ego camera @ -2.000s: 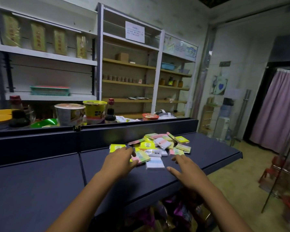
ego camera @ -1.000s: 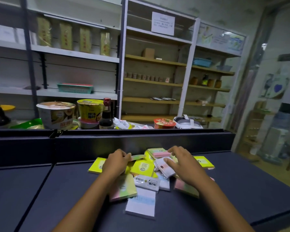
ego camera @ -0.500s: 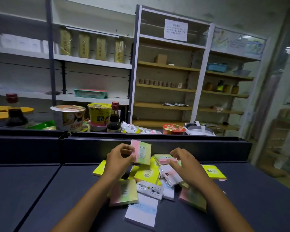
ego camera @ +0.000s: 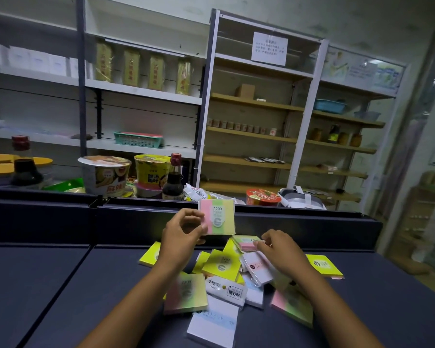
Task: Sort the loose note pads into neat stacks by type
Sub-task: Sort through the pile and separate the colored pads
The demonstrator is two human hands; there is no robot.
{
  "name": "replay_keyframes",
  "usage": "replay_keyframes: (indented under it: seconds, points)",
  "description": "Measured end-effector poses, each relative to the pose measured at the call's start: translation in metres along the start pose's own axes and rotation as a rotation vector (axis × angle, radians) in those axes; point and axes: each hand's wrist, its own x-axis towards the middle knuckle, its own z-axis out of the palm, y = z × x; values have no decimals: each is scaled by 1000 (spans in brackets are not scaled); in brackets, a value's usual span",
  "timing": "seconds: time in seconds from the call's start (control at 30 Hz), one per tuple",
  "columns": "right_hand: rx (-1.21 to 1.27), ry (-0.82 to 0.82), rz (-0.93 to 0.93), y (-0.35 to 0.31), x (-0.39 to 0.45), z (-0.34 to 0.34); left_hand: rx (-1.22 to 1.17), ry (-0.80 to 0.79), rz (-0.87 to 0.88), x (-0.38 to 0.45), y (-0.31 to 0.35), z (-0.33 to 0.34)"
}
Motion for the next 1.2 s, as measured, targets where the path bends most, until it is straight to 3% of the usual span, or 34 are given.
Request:
replay_keyframes:
  seconds: [0.2,0.43,0.8,1.2]
  points:
    - [-55,-64,79,-10,14,5,-12,25,1,3,0,-2]
    - [47,-161,149,-17,20,5,3,32,7,3,-1,-3]
    - [546,137,158,-23,14,1,-23,59,-6,3,-1,-3]
    - [1066,304,140,-29,-59,1,-41,32,45,-9,16,6]
